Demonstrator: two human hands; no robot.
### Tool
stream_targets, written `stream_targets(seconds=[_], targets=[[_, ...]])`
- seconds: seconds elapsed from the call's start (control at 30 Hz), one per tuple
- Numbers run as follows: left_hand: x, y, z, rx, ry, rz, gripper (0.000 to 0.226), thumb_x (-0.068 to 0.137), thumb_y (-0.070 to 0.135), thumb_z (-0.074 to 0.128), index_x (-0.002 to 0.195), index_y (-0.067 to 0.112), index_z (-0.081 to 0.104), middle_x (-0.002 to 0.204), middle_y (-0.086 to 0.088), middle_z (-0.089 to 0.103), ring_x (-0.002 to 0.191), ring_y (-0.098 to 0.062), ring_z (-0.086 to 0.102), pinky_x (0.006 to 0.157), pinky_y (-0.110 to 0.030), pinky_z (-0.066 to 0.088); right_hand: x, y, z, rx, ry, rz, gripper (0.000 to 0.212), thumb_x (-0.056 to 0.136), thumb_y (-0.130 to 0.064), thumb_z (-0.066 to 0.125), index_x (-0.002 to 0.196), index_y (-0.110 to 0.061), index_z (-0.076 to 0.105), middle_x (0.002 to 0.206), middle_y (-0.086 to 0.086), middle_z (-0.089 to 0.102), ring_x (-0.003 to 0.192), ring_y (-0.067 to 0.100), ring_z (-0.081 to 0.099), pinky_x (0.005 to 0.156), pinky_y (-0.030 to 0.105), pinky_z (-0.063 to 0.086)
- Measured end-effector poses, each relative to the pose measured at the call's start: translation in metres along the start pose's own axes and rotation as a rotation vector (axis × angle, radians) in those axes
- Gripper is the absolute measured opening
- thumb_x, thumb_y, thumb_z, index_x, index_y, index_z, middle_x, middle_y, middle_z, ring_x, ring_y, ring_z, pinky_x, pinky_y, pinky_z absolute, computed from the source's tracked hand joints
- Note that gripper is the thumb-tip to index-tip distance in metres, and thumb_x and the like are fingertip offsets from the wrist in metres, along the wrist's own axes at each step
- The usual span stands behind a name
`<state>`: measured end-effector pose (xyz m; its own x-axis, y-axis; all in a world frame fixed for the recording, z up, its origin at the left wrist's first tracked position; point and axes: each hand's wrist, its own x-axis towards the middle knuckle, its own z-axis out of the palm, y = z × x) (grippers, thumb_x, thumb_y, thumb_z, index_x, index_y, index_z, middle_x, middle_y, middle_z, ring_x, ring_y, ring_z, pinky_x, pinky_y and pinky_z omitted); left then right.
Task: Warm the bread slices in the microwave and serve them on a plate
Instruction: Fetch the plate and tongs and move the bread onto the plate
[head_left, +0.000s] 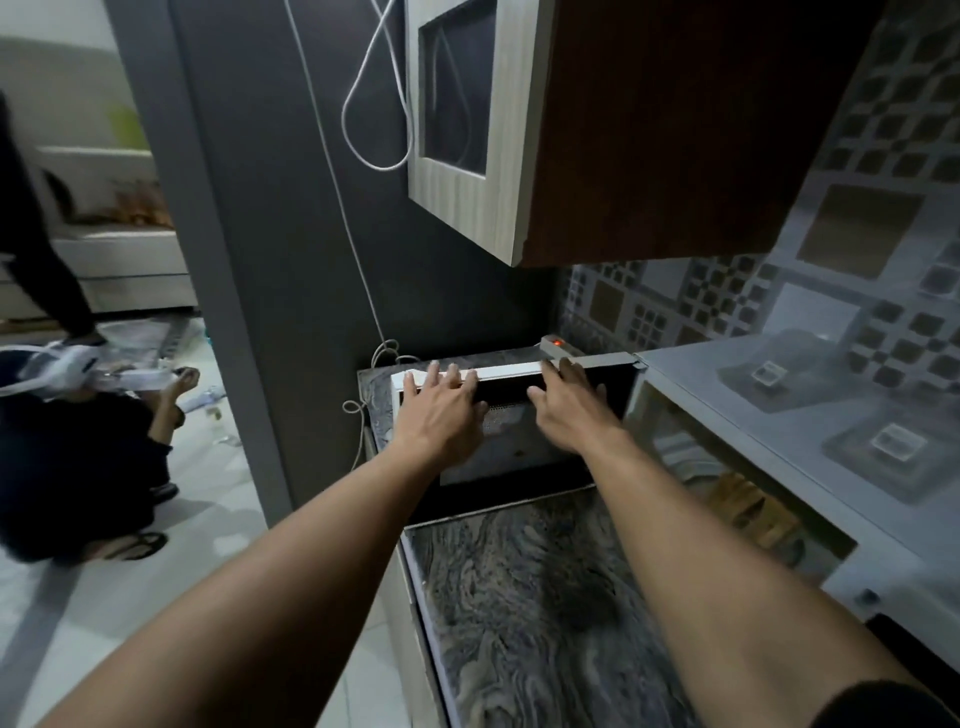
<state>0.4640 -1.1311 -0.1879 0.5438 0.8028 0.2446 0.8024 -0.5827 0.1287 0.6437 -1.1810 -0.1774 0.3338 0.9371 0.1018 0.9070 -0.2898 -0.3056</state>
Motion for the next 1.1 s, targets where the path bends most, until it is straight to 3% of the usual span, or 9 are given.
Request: stream_targets(seconds=[0.13,0.33,0.53,0.67,0.8,0.9,1.1], targets=[[0.003,-0.014,-0.001,-0.006,-0.05,-0.068,0.057,0.102,0.047,0.026,0.155,0.025,0.017,0.163,-0.016,0.011,0.151,-0.036,0.001,0.117,-0.06,0.003,0.004,-0.004,0.002,-0.007,-0.011,-0.008,0.059,0.104,-0.038,0.033,0.157,-0.019,0.017,0.165,0.011,0.008,0.152,0.027,0.001,0.119,0.062,0.005],[0.013,-0.026,-0.005,-0.002,-0.097,-0.08,0.057,0.102,0.046,0.029,0.155,0.03,0.015,0.163,-0.017,0.009,0.15,-0.035,0.001,0.118,-0.06,0.006,0.014,-0.01,0.004,-0.042,-0.022,0.014,0.061,0.104,-0.044,0.031,0.158,-0.019,0.016,0.165,0.013,0.008,0.151,0.031,-0.001,0.117,0.065,0.005],[0.02,-0.028,-0.009,0.011,-0.104,-0.063,0.051,0.102,0.047,0.027,0.15,0.031,0.026,0.154,-0.018,0.029,0.146,-0.037,0.017,0.114,-0.062,0.014,0.019,-0.019,0.0,-0.035,-0.017,0.073,0.057,0.102,-0.047,0.032,0.151,-0.019,0.032,0.16,0.014,0.023,0.149,0.033,0.008,0.117,0.065,0.008],[0.03,-0.04,-0.014,0.008,-0.078,-0.023,0.042,0.1,0.049,0.02,0.128,0.031,0.045,0.127,-0.009,0.051,0.122,-0.03,0.04,0.101,-0.06,0.031,0.025,-0.033,-0.007,-0.032,0.022,0.07,0.048,0.1,-0.046,0.034,0.138,-0.02,0.046,0.147,0.014,0.042,0.141,0.034,0.028,0.114,0.065,0.016],[0.047,-0.054,-0.018,-0.112,-0.103,-0.048,0.05,0.101,0.049,0.015,0.138,0.035,0.045,0.141,-0.009,0.049,0.134,-0.031,0.037,0.106,-0.064,0.025,0.033,-0.046,-0.018,-0.015,0.026,0.092,0.05,0.102,-0.045,0.033,0.141,-0.017,0.044,0.147,0.014,0.044,0.137,0.035,0.037,0.113,0.058,0.025],[0.065,-0.073,-0.024,-0.193,-0.118,-0.033,0.056,0.099,0.054,0.01,0.144,0.038,0.039,0.148,-0.007,0.046,0.141,-0.032,0.031,0.109,-0.065,0.02,0.045,-0.06,-0.022,0.015,0.024,0.131,0.051,0.103,-0.045,0.033,0.144,-0.016,0.042,0.146,0.013,0.046,0.132,0.035,0.043,0.103,0.047,0.037],[0.106,-0.136,-0.039,-0.241,-0.11,0.084,0.053,0.102,0.051,0.013,0.146,0.034,0.039,0.153,-0.002,0.04,0.144,-0.032,0.025,0.112,-0.064,0.017,0.078,-0.101,-0.018,-0.015,0.046,0.292,0.054,0.1,-0.05,0.038,0.139,-0.016,0.051,0.141,0.016,0.052,0.127,0.038,0.05,0.103,0.045,0.042]])
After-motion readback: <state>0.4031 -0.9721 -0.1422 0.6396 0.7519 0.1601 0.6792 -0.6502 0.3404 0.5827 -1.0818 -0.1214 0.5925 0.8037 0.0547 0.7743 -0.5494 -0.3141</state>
